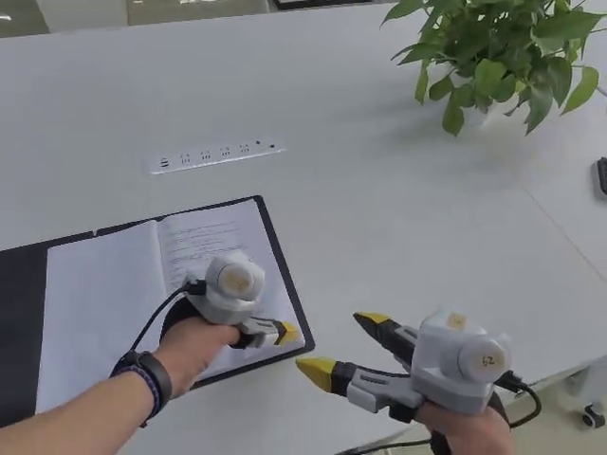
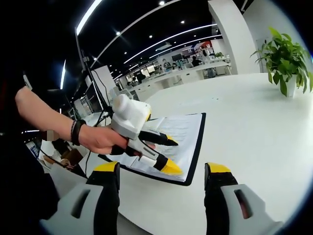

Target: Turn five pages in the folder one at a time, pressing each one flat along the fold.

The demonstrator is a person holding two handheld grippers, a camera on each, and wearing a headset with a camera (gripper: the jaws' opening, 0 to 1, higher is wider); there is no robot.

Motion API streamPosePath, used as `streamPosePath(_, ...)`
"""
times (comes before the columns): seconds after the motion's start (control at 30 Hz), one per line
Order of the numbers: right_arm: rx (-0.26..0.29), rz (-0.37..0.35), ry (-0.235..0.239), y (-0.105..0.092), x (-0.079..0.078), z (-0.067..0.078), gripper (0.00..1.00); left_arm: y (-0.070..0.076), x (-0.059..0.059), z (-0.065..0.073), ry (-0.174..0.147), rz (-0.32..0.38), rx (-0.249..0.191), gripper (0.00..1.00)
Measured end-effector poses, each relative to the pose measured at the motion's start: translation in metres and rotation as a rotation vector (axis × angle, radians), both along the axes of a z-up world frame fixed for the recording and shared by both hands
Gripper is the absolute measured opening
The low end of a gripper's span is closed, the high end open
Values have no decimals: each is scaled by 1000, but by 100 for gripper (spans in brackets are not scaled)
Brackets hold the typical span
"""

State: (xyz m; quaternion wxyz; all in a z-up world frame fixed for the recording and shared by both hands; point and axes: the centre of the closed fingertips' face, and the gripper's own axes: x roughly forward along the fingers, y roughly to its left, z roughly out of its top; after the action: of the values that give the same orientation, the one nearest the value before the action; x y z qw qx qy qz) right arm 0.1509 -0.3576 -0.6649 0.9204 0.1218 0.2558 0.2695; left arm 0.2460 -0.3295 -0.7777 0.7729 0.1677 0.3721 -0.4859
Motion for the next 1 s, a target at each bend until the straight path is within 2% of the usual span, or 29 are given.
streamPosePath(0.03,1,-1,-2,0,0,0,70,0,0,-2,-5,-1,8,64)
streamPosePath(0.1,3,-1,-4,0,1,1,70,1,2,-5,-41,-14,37,64)
streamPosePath(0.27,1,16,13,2,0,-7,69,4,2,-5,-67,-37,40,63)
streamPosePath(0.4,0,25,22,2,2,-10,66,5,4,-5,-71,-38,21,60)
streamPosePath(0.57,55,-16,17,-5,12,-11,64,7,9,-4,-72,-40,11,55)
streamPosePath(0.63,55,-14,19,-5,16,-14,63,8,10,-3,-67,-34,4,53)
streamPosePath(0.7,47,-2,20,-4,22,-16,63,7,10,-3,-65,-33,0,52)
streamPosePath(0.83,65,11,21,-3,37,-20,59,7,10,-3,-66,-32,-5,51)
streamPosePath(1.0,81,36,31,2,62,-26,53,7,10,-3,-68,-31,-5,51)
